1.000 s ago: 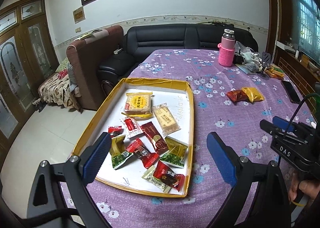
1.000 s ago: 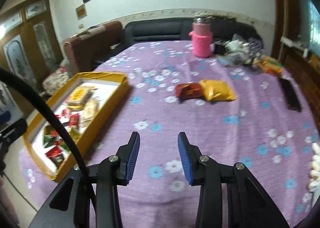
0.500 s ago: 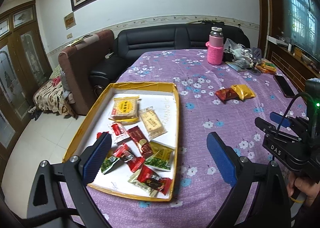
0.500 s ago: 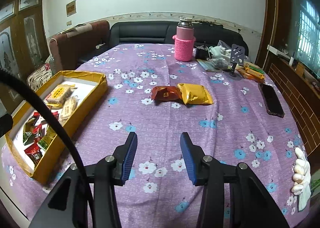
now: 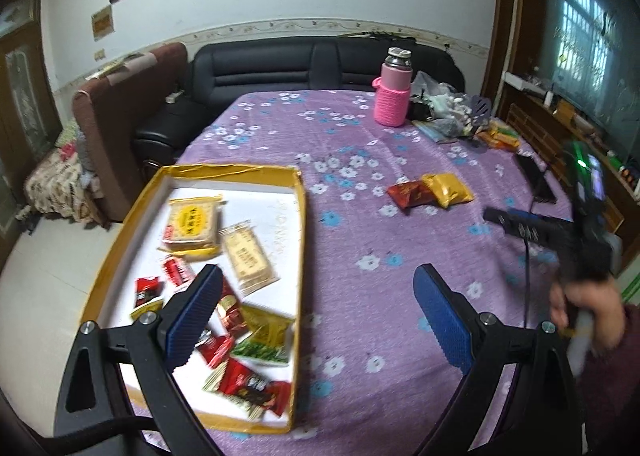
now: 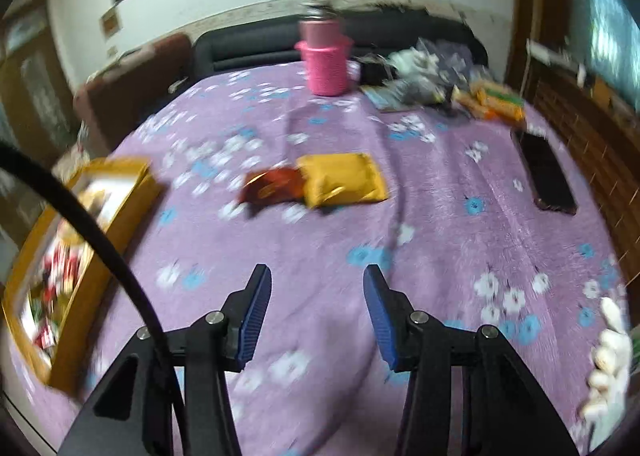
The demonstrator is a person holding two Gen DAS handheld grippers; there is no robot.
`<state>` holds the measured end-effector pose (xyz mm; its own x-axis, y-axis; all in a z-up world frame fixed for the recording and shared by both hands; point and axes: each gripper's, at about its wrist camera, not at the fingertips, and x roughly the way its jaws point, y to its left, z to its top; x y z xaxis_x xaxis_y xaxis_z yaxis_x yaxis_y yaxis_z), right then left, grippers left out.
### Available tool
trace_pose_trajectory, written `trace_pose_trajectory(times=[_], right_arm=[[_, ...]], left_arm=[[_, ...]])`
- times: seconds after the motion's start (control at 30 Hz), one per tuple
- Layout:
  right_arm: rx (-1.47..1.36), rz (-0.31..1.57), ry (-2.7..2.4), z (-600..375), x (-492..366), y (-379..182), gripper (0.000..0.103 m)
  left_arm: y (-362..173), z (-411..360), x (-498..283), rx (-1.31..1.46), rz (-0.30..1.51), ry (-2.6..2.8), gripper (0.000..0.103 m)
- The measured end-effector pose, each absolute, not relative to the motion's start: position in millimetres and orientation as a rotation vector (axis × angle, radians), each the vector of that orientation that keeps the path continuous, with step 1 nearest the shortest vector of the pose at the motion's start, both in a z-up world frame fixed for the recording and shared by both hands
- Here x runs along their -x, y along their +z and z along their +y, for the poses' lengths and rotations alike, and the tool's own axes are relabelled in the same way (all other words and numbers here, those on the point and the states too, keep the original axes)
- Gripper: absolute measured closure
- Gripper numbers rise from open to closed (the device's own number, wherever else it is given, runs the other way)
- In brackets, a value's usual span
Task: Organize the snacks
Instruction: 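Move both tools back toward the brown packet and gold pack, then grasp the gold pack with the right tool while the left tool grasps the brown packet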
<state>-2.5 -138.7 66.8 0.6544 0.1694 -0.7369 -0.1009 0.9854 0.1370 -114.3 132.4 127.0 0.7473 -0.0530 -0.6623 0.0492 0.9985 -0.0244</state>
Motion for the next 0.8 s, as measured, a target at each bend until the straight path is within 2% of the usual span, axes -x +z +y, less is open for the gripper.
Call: trace_pose_trajectory(times=[0.13,0.37,0.5,0.63,0.77,0.8], right_arm=[[-0.187,0.828,0.197,-167,-48,63,0.056],[-0.217,0.912,0.202,-157,-118,44,0.055],[-0.219,0.972,0.207,-150,-132,32,0.047],[-0.192,0.959,0.202,-144,-125,31,0.044],[-0.169,0.972,0.231,-139,-119,29,0.047],[-0.149,0.97,0.232,-137,-119,29,0.053]], left_arm=[[127,132,101,0.033,0.746,-0.092,0.007],[128,132,70,0.084,0.781,-0.152,0.007],[128,127,48,0.087,0.79,-0.177,0.007],[121,115,15,0.103,0.838,-0.223,0.007],[111,106,-18,0.149,0.892,-0.254,0.007],[109,105,-23,0.162,0.903,-0.259,0.007]])
